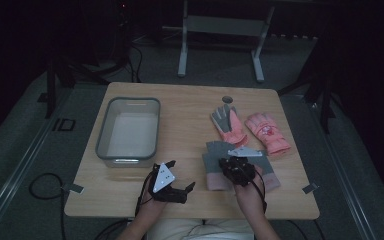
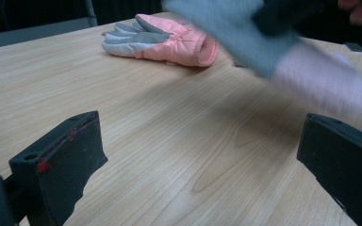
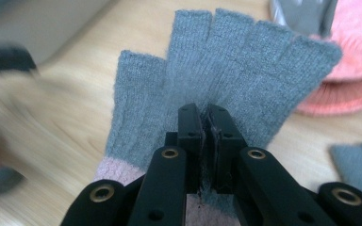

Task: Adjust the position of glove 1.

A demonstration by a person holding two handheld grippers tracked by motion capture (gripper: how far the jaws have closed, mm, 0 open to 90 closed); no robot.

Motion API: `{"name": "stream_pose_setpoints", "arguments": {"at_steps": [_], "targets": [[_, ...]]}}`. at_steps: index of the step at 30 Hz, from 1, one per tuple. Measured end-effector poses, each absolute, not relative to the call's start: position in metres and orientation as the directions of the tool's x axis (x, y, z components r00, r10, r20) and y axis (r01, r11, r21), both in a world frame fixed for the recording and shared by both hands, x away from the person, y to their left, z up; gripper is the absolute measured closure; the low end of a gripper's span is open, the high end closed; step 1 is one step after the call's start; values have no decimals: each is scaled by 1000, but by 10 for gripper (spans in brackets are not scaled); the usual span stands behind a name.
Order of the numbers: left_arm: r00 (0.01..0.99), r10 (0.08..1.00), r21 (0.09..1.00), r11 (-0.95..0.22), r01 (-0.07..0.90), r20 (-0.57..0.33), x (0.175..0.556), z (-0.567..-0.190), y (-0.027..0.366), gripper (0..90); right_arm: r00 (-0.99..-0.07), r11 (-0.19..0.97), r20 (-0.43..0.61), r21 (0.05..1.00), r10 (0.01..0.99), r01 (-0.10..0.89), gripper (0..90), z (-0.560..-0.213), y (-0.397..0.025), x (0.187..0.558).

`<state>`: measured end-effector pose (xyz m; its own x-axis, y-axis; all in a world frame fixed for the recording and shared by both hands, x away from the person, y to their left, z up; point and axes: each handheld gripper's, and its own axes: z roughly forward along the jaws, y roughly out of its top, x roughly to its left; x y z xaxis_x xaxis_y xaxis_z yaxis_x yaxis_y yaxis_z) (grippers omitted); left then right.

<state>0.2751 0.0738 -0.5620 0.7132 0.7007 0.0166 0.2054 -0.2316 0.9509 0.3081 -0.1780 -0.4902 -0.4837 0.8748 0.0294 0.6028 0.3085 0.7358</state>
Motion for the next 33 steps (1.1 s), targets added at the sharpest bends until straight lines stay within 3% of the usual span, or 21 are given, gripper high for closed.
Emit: {"name": "stream_pose_setpoints", "arguments": {"at_steps": [14,17,25,33], "targets": [[713,701,950,-234,206,18,275,-562,74,7,-461,306,63,668,885,679,836,-536,-170,321],[714,700,950,-233,207,16,275,-562,74,7,-459,307,58,667,887,678,795,-545,-168,322],[716,698,950,-234,209,15,276,-562,73,7,-489,269,121,711,864,650,673,-527,-182,325],[717,697,949,-237,207,18,275,-562,73,7,-596,382,5,763,803,521,605,-499,-227,339]]}}
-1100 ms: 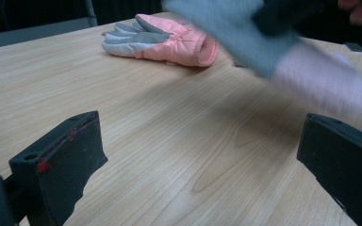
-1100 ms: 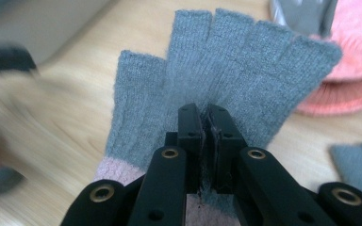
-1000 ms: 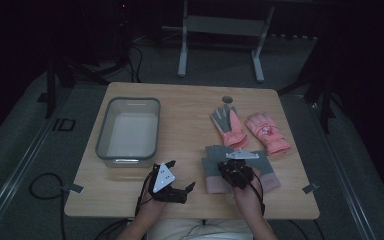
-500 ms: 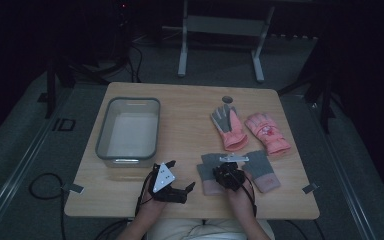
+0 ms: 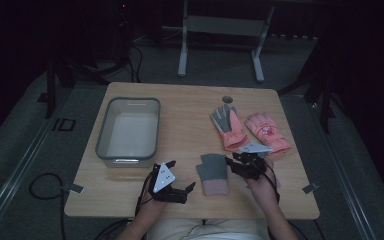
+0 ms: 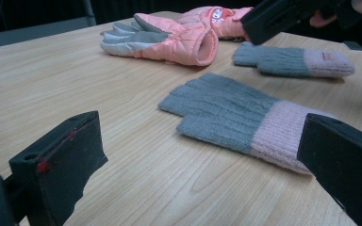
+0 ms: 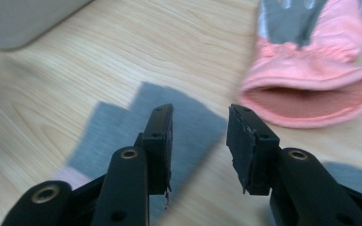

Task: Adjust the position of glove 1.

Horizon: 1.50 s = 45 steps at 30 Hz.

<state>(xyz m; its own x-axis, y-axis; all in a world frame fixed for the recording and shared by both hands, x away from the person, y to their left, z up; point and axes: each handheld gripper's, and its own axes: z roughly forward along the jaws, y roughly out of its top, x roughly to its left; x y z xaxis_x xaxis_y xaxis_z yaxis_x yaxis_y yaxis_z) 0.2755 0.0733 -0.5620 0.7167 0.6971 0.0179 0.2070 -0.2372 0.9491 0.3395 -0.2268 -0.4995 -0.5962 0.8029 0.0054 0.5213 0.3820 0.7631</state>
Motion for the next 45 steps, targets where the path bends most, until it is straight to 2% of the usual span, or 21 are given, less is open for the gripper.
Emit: {"name": "stream_pose_setpoints", "arguments": {"at_steps": [7,11,17,18,22,23,25,27,29,34,40,45], "targets": [[713,701,950,-232,210,13,276,-562,73,7,-645,465,-69,751,761,469,607,-501,-281,351],[713,701,950,-233,208,16,276,-562,73,7,-647,499,-87,716,758,488,620,-504,-310,357],[710,704,949,-234,210,17,276,-562,73,7,-657,504,-29,666,753,549,606,-518,-333,366],[710,704,949,-234,209,18,276,-562,73,7,-658,488,23,652,753,581,578,-527,-339,370],[709,705,949,-233,211,15,276,-562,73,7,-657,514,-1,624,754,589,584,-537,-338,371],[710,704,950,-232,211,14,276,-562,73,7,-670,524,-20,640,742,561,658,-540,-336,368],[710,704,949,-232,212,14,276,-562,73,7,-668,526,-28,641,744,559,687,-540,-335,367],[709,705,949,-232,214,12,276,-562,73,7,-668,528,-27,637,744,562,785,-539,-334,366],[709,705,949,-231,213,13,276,-562,73,7,-656,513,-10,633,754,580,840,-538,-332,366],[710,704,949,-231,214,11,276,-562,73,7,-605,441,39,648,795,621,850,-521,-321,359],[707,707,950,-231,211,15,275,-562,73,7,-548,355,52,710,835,608,850,-487,-304,340],[708,706,949,-235,208,19,275,-562,73,7,-481,294,47,739,876,607,850,-474,-294,326]]}}
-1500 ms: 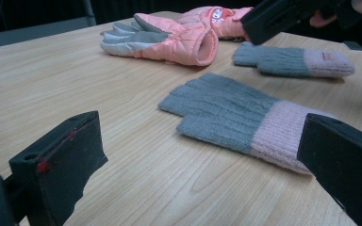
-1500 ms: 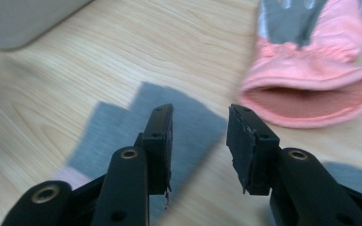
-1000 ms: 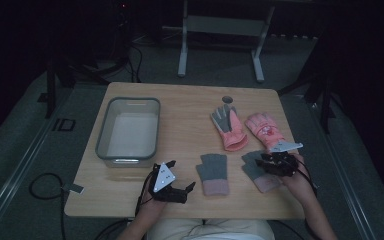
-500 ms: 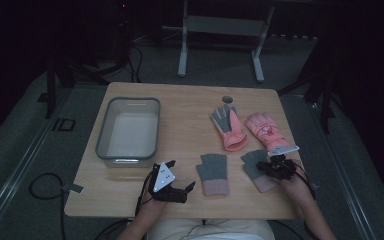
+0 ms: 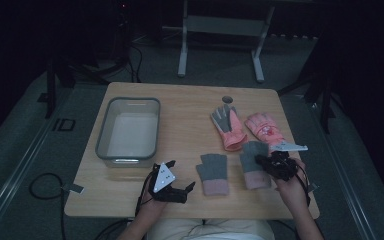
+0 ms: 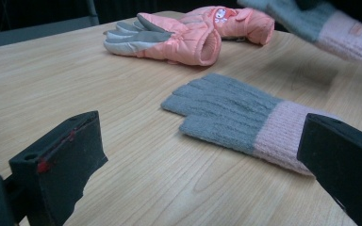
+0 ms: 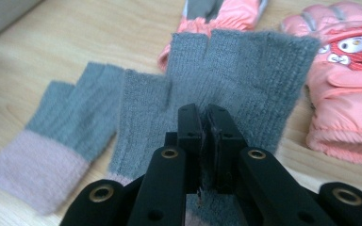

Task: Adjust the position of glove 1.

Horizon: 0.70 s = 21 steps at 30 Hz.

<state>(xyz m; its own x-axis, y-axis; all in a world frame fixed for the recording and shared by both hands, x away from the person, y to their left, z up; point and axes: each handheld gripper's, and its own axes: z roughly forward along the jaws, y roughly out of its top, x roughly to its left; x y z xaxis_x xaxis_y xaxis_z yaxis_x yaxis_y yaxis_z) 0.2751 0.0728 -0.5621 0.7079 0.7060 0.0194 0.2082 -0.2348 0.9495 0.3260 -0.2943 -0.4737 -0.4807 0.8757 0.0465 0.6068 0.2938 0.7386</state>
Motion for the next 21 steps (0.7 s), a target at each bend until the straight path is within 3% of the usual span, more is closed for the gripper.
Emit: {"name": "stream_pose_setpoints", "arguments": {"at_steps": [10,21], "targets": [[709,704,948,-239,209,21,275,-562,73,7,-360,160,134,717,923,679,850,-499,-285,316],[715,699,948,-243,208,23,275,-562,73,7,-306,172,85,674,948,719,842,-540,-276,325]]}}
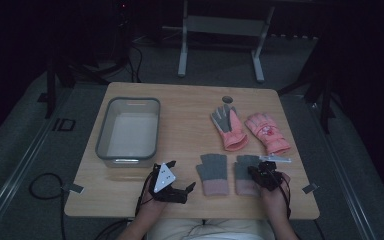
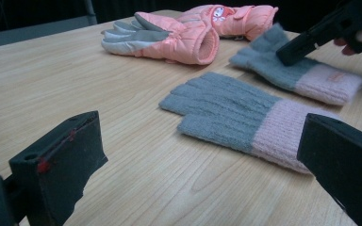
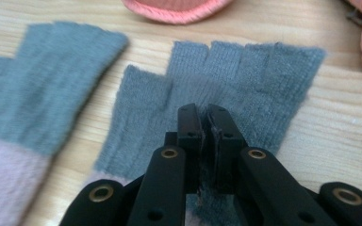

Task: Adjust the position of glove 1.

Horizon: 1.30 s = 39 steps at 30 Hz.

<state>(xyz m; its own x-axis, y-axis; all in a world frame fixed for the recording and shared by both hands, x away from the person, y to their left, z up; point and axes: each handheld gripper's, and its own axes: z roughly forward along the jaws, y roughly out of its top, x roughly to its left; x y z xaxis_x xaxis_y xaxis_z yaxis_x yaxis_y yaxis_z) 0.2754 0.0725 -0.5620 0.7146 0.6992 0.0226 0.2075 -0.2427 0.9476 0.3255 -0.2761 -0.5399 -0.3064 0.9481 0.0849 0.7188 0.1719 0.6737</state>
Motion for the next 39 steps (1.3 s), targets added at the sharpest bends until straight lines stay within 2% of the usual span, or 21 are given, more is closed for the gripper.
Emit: {"name": "stream_pose_setpoints", "arguments": {"at_steps": [4,9,13,17,25,33,39], "targets": [[716,698,947,-244,207,23,275,-562,72,7,-290,172,62,680,955,712,785,-543,-277,327],[715,699,948,-241,206,22,275,-562,72,7,-347,234,20,703,938,672,689,-528,-279,328],[715,699,947,-244,207,24,275,-562,72,7,-512,389,-49,714,858,583,636,-511,-285,330],[713,700,948,-242,207,23,275,-562,72,7,-625,483,-52,685,779,545,620,-512,-294,334],[712,702,947,-244,208,25,275,-562,72,7,-620,458,19,657,784,599,577,-525,-306,338],[714,700,946,-246,209,24,275,-562,72,7,-618,479,-3,635,786,606,658,-540,-300,334],[714,700,947,-244,211,21,276,-562,72,7,-603,483,-40,643,797,595,793,-542,-295,331]]}}
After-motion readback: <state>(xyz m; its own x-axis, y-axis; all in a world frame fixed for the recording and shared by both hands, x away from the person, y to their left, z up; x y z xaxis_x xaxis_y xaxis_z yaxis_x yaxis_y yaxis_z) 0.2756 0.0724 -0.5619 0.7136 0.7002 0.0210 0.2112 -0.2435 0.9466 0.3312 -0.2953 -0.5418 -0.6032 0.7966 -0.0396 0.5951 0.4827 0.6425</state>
